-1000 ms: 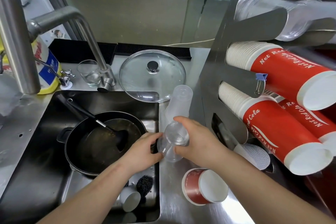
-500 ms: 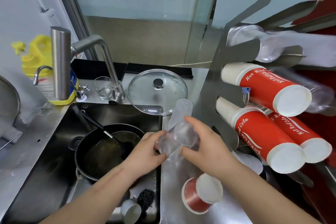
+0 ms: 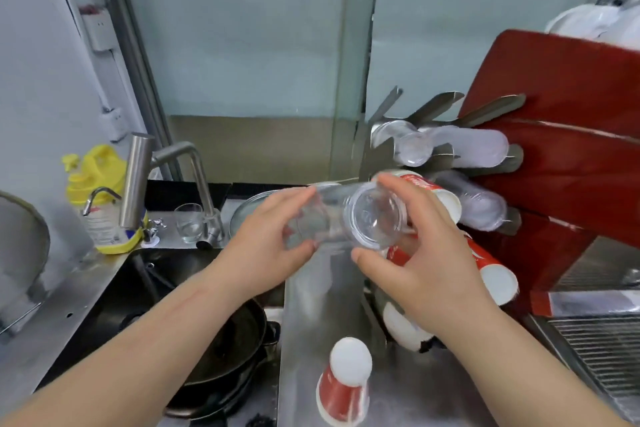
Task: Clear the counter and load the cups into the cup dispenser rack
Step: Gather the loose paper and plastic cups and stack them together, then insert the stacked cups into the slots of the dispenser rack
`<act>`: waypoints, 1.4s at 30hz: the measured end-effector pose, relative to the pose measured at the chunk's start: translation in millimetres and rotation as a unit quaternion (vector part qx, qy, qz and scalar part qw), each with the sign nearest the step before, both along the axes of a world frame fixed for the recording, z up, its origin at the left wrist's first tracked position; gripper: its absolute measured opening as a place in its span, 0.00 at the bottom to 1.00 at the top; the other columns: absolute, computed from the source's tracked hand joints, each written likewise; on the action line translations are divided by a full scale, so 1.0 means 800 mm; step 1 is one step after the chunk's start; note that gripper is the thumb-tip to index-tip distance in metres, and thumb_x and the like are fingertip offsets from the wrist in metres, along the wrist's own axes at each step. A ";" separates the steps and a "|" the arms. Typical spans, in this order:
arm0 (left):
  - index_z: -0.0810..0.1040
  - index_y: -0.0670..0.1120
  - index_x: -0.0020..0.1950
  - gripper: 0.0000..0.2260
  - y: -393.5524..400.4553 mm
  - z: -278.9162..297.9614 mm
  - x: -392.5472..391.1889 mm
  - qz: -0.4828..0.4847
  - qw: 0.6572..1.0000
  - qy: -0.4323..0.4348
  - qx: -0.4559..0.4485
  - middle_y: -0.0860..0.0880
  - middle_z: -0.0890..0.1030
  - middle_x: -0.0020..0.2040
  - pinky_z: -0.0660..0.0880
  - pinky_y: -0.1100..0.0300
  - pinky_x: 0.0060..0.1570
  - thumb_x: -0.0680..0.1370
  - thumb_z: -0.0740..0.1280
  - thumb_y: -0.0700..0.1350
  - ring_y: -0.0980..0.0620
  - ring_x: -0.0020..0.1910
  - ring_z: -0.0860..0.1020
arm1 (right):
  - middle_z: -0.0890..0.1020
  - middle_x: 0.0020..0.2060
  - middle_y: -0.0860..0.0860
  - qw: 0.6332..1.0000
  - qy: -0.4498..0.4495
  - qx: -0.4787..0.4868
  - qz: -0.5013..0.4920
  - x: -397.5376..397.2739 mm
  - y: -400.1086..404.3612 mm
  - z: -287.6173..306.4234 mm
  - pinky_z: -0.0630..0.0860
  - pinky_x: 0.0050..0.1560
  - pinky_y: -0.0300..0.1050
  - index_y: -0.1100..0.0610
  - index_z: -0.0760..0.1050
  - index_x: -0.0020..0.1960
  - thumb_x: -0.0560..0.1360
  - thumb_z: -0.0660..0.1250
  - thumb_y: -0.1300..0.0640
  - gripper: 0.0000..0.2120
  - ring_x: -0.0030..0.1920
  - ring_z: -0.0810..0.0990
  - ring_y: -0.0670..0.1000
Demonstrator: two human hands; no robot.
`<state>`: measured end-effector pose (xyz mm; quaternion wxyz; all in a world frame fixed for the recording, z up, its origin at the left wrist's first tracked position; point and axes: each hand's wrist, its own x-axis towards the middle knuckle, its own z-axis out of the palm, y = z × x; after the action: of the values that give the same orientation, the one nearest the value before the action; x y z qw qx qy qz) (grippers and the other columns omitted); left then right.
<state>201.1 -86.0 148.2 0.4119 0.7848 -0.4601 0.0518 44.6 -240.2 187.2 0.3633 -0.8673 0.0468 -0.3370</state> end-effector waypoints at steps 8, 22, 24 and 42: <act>0.59 0.47 0.78 0.35 -0.072 0.086 -0.035 -0.052 0.986 -0.155 0.024 0.53 0.62 0.74 0.51 0.79 0.67 0.74 0.72 0.44 0.67 0.70 0.56 | 0.70 0.58 0.31 0.993 -0.106 -0.025 -0.046 -0.066 -0.043 0.059 0.75 0.60 0.41 0.33 0.65 0.63 0.64 0.76 0.60 0.37 0.64 0.72 0.41; 0.60 0.52 0.77 0.32 -0.212 0.154 -0.087 -0.142 0.979 -0.146 0.017 0.57 0.61 0.73 0.61 0.65 0.70 0.75 0.69 0.47 0.65 0.69 0.60 | 0.68 0.61 0.31 0.982 -0.115 -0.042 -0.146 -0.137 -0.136 0.104 0.75 0.62 0.48 0.35 0.64 0.65 0.66 0.76 0.59 0.37 0.65 0.71 0.41; 0.58 0.53 0.78 0.33 -0.223 0.143 -0.092 -0.156 0.978 -0.129 0.039 0.57 0.60 0.74 0.62 0.65 0.70 0.76 0.68 0.48 0.64 0.70 0.60 | 0.68 0.60 0.31 0.981 -0.100 -0.041 -0.158 -0.142 -0.143 0.093 0.75 0.63 0.48 0.35 0.64 0.65 0.66 0.76 0.58 0.36 0.65 0.70 0.40; 0.62 0.53 0.75 0.30 -0.271 0.088 -0.069 -0.157 0.948 -0.178 0.213 0.52 0.68 0.72 0.67 0.59 0.67 0.75 0.68 0.55 0.54 0.69 0.68 | 0.66 0.59 0.30 0.985 -0.034 0.018 -0.171 -0.102 -0.184 -0.003 0.70 0.61 0.35 0.32 0.62 0.60 0.66 0.76 0.57 0.34 0.63 0.68 0.33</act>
<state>146.2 -302.5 218.2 0.1495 0.7501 -0.6437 0.0259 -37.3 -387.5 185.1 0.3173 -0.8279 0.1882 -0.4224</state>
